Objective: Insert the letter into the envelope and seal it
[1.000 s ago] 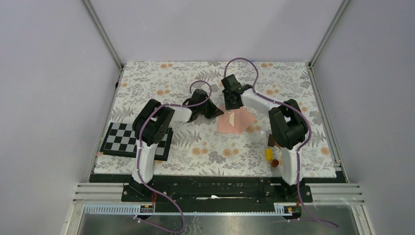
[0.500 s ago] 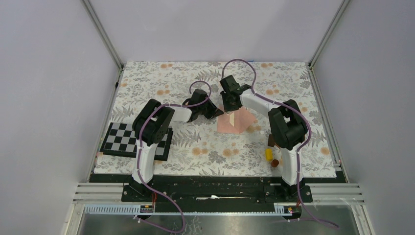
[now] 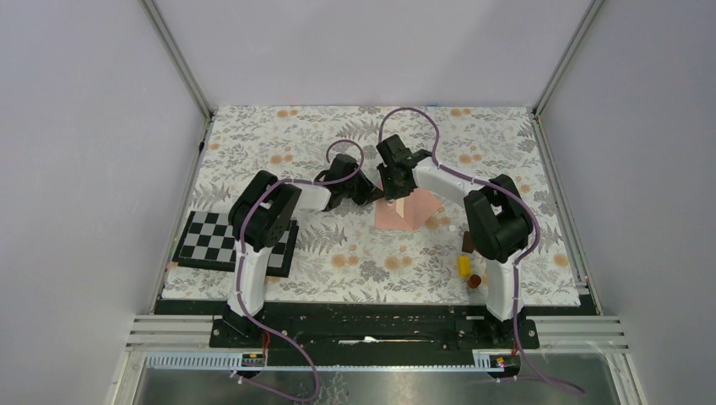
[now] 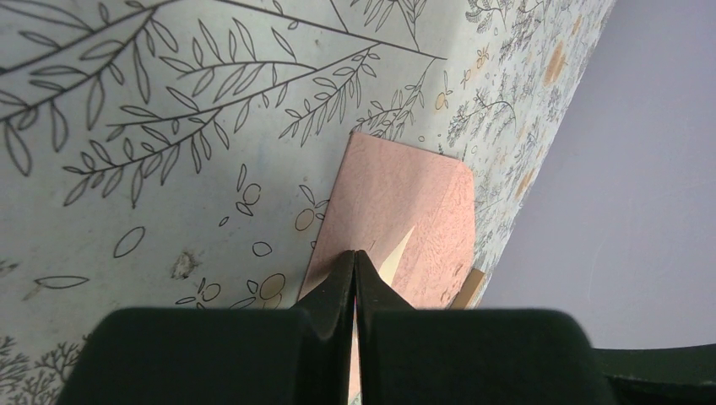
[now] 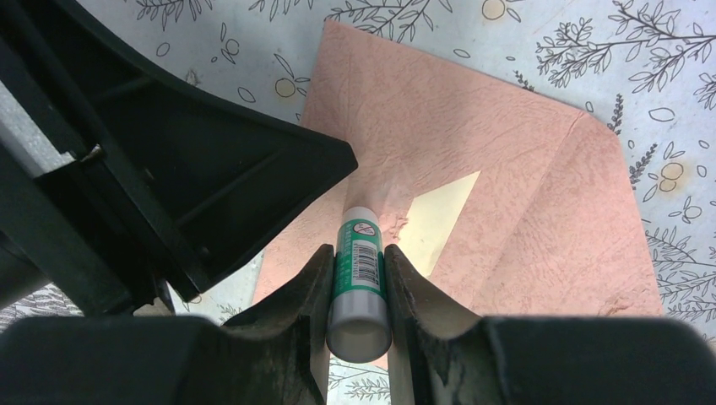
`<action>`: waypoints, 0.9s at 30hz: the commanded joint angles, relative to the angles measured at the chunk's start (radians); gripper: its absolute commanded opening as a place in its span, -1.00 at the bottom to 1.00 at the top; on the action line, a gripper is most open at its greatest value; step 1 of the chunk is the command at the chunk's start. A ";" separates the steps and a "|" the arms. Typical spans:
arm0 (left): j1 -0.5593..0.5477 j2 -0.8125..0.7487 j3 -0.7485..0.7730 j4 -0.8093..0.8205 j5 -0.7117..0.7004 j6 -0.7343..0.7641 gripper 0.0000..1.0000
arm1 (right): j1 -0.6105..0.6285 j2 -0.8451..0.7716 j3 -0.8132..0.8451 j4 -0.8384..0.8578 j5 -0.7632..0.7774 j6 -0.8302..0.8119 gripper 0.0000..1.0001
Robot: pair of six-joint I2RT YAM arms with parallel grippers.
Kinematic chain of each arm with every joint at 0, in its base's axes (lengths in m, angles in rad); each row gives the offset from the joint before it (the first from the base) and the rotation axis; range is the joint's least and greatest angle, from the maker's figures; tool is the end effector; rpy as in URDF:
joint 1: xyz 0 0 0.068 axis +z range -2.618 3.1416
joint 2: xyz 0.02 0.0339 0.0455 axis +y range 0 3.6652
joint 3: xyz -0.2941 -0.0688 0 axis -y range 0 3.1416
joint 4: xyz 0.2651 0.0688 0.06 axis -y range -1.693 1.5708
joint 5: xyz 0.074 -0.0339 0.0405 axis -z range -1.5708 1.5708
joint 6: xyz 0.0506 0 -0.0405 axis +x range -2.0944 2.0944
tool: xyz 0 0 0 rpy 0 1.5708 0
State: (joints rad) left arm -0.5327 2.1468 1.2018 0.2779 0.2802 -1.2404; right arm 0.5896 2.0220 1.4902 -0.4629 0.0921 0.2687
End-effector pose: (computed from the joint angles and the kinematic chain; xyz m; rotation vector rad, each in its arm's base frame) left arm 0.4068 -0.2560 0.1046 -0.7122 2.4264 -1.1737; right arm 0.3973 0.2602 0.1911 -0.3764 2.5453 0.2094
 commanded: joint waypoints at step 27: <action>0.028 0.038 -0.045 -0.134 -0.133 0.029 -1.00 | 0.034 -0.110 -0.150 -0.142 0.014 0.012 -1.00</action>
State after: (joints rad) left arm -0.5327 2.1468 1.1999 0.2794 0.2787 -1.2507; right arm 0.6090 1.9358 1.3815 -0.4892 0.0929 0.2749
